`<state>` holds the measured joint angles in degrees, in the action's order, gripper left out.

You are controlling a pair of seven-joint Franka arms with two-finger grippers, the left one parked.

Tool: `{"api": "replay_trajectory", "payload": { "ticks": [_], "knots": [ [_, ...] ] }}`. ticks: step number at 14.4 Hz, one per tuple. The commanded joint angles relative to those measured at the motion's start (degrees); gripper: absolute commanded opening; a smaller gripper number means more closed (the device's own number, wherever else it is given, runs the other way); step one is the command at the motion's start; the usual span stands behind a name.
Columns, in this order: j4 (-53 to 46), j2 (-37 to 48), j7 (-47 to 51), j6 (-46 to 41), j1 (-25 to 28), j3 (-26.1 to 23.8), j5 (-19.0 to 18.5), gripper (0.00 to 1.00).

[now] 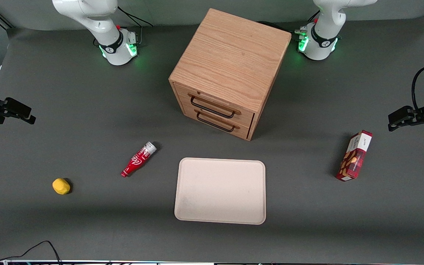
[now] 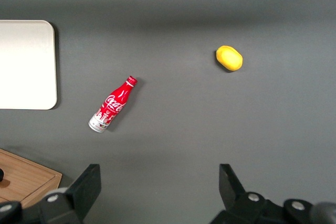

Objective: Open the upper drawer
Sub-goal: 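Move the right gripper from rest toward the wooden cabinet's drawers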

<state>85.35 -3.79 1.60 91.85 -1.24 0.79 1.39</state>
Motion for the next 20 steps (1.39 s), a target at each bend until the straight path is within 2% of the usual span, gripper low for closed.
{"api": "replay_trajectory", "payload": {
  "ticks": [1,7,10,13,17,20],
  "knots": [
    [-1.76,-1.22,0.86,-1.23,0.19,0.26,1.08,1.00],
    [-3.96,-2.36,0.24,-1.93,2.11,-1.22,0.64,1.00],
    [-4.57,-2.97,0.85,-1.94,6.33,-3.86,-3.92,1.00],
    [-6.85,-4.90,0.07,-1.76,6.78,-8.07,-4.64,1.00],
    [-12.29,-10.69,-0.02,-1.76,9.93,-17.21,-4.90,1.00],
    [-15.03,-15.27,-3.52,-1.67,10.03,-23.53,-4.46,1.00]
  ]
}}
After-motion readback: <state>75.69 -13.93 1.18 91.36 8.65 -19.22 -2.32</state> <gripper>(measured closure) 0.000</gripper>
